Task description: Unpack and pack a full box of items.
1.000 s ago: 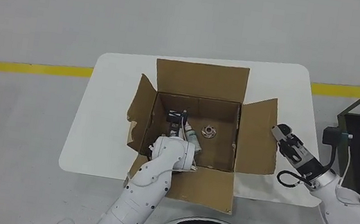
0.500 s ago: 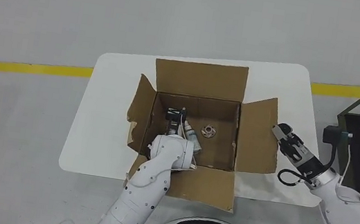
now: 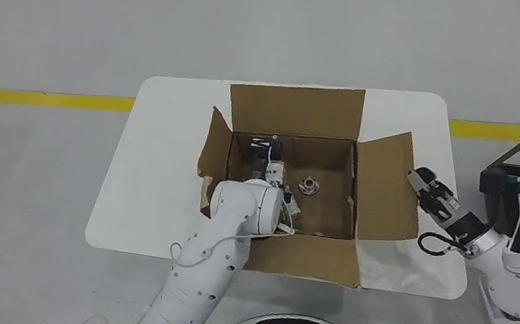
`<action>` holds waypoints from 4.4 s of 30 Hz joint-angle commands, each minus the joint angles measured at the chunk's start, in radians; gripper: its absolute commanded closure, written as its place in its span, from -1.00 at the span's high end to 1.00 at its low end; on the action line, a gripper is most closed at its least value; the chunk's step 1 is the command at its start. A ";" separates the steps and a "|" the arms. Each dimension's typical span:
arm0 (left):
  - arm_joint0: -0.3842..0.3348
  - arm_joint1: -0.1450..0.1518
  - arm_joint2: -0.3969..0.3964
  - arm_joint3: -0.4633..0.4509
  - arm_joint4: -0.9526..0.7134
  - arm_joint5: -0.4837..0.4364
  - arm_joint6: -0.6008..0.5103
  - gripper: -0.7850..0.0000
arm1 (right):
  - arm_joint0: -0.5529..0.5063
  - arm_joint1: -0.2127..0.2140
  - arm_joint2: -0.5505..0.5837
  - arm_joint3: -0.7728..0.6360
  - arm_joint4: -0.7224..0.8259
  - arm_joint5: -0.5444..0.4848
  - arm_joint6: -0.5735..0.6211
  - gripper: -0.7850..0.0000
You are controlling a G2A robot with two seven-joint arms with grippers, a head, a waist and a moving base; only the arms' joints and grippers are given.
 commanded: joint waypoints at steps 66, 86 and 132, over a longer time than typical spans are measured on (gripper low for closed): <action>-0.043 0.070 -0.460 -0.374 0.398 -0.354 -0.099 -1.00 | 0.041 -0.009 -0.250 -0.226 -0.382 -0.034 -0.119 -1.00; -0.043 0.070 -0.460 -0.374 0.398 -0.354 -0.099 -1.00 | 0.301 -0.055 -0.519 -0.099 -0.524 0.163 0.152 -1.00; 0.045 0.073 -0.430 -0.432 0.383 -0.446 -0.119 -1.00 | 0.603 -0.168 -0.795 0.021 -0.582 0.741 0.612 -1.00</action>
